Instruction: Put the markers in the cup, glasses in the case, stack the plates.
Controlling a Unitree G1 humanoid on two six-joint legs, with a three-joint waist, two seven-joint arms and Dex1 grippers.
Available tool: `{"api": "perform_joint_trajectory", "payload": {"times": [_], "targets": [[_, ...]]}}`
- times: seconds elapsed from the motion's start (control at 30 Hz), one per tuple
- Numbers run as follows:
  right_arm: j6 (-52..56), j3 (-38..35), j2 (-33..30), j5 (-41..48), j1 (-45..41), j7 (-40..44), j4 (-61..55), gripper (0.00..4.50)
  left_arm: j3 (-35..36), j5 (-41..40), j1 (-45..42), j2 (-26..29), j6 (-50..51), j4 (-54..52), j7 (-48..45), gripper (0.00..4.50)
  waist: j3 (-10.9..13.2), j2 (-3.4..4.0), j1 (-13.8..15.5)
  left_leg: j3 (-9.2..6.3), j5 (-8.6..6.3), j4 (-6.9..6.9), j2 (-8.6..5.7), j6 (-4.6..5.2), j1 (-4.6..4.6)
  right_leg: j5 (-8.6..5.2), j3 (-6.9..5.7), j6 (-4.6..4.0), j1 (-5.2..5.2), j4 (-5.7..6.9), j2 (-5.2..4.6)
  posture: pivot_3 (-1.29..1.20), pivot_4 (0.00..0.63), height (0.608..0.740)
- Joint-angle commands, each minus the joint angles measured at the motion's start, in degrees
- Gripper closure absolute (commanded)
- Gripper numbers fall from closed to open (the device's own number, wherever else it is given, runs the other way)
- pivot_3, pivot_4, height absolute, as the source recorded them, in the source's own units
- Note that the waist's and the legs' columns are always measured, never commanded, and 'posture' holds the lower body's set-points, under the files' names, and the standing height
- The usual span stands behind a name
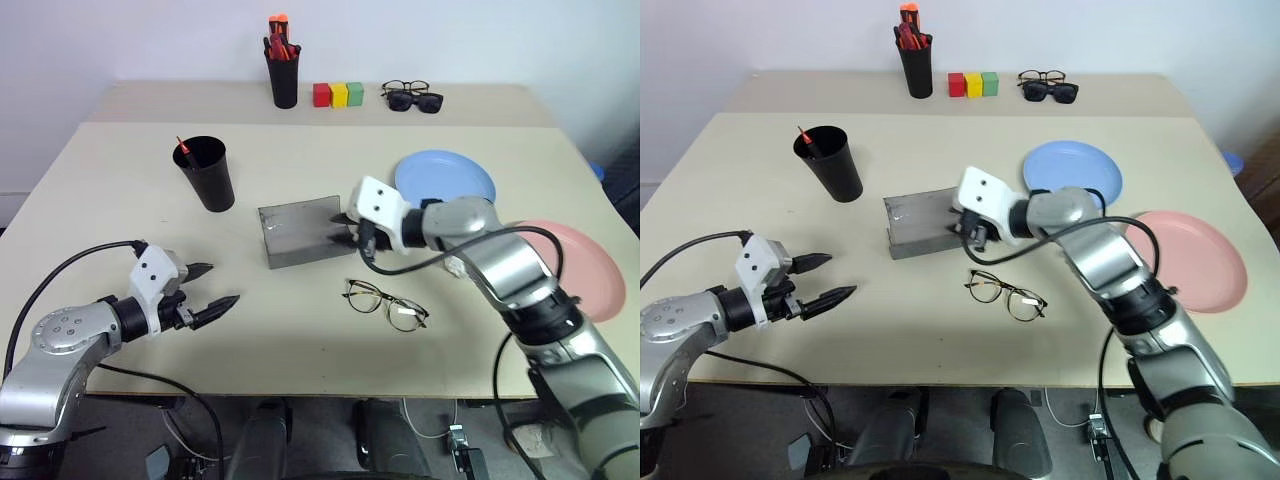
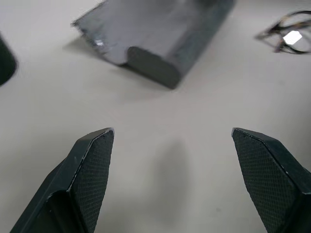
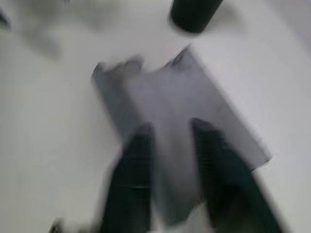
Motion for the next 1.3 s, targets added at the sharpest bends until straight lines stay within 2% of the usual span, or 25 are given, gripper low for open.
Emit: {"api": "perform_joint_trajectory", "payload": {"times": [0.03,0.23,0.57,0.67,0.83,1.0,1.1,1.17,1.3], "targets": [[5.24,-4.93,-4.54,2.50,5.94,0.82,-10.65,1.08,-2.85,-0.43,0.52,0.39,0.13,-5.02,0.28,0.52,0.01,0.02,-0.22,0.02,-0.01,0.00,-0.01,0.01,0.00,0.00,0.01,0.00,-0.01,0.00,-0.01,0.00,0.150,0.740],[15.17,-8.90,-8.06,3.65,14.45,-2.94,-19.48,1.08,-11.16,0.55,-2.78,-0.55,-0.47,-6.11,0.38,0.52,-0.01,0.07,-0.73,0.11,0.00,0.07,0.05,0.02,0.09,-0.09,0.05,-0.17,-0.01,0.07,0.05,0.00,0.150,0.740],[17.19,-4.72,-6.06,1.00,15.96,-6.97,-15.69,1.08,-14.58,1.67,-6.46,-0.19,-2.78,-2.95,-0.67,0.52,-0.01,0.07,-0.56,0.12,-0.01,0.08,0.05,0.02,0.07,-0.09,0.05,-0.16,0.02,0.03,0.05,0.00,0.150,0.740],[17.58,-3.99,-6.97,1.04,16.16,-6.16,-16.00,1.97,-13.95,1.62,-5.35,0.00,-3.10,-3.15,-0.36,0.52,-0.01,0.06,-0.45,0.11,-0.01,0.08,0.05,0.02,0.06,-0.09,0.04,-0.16,0.02,0.03,0.05,0.00,0.150,0.740],[17.78,-4.62,-7.65,1.48,15.84,-5.09,-17.19,4.44,-13.27,1.74,-3.48,0.18,-3.86,-3.54,0.09,0.52,-0.07,-0.01,-0.65,0.10,-0.01,0.07,0.05,0.03,0.10,-0.09,0.04,-0.16,0.05,0.03,0.05,0.00,0.150,0.740],[13.69,-4.52,-8.10,-0.13,11.55,-4.48,-18.12,4.47,-10.58,1.19,-3.15,-0.06,-2.70,-2.94,2.29,0.52,-0.07,-0.04,-0.71,0.11,-0.01,0.16,0.10,0.03,0.17,-0.11,0.05,-0.19,0.14,0.01,0.09,0.00,0.150,0.740],[9.97,-3.28,-5.49,-1.06,5.94,-3.81,-15.65,4.47,-7.77,0.88,-2.03,0.17,-2.11,-2.03,3.41,0.52,-0.06,0.00,-0.77,0.11,-0.01,0.13,0.10,0.03,0.14,-0.11,0.05,-0.18,0.08,0.02,0.10,0.00,0.150,0.740],[5.04,-1.09,-1.62,-2.44,-0.17,-2.83,-9.70,4.47,-6.04,1.17,-1.12,0.94,-2.05,-0.97,3.45,0.52,-0.05,0.00,-1.16,0.10,-0.01,0.06,0.11,0.03,0.14,-0.08,0.05,-0.14,0.05,0.03,0.12,0.00,0.150,0.740],[-11.23,5.57,6.96,-7.72,-13.57,2.89,10.33,4.47,-4.70,1.36,-0.97,2.52,-2.73,0.75,2.69,0.52,-0.02,0.03,-2.06,0.08,-0.01,0.06,0.15,0.03,0.14,-0.03,0.05,-0.07,0.02,0.09,0.19,0.00,0.150,0.740]]}}
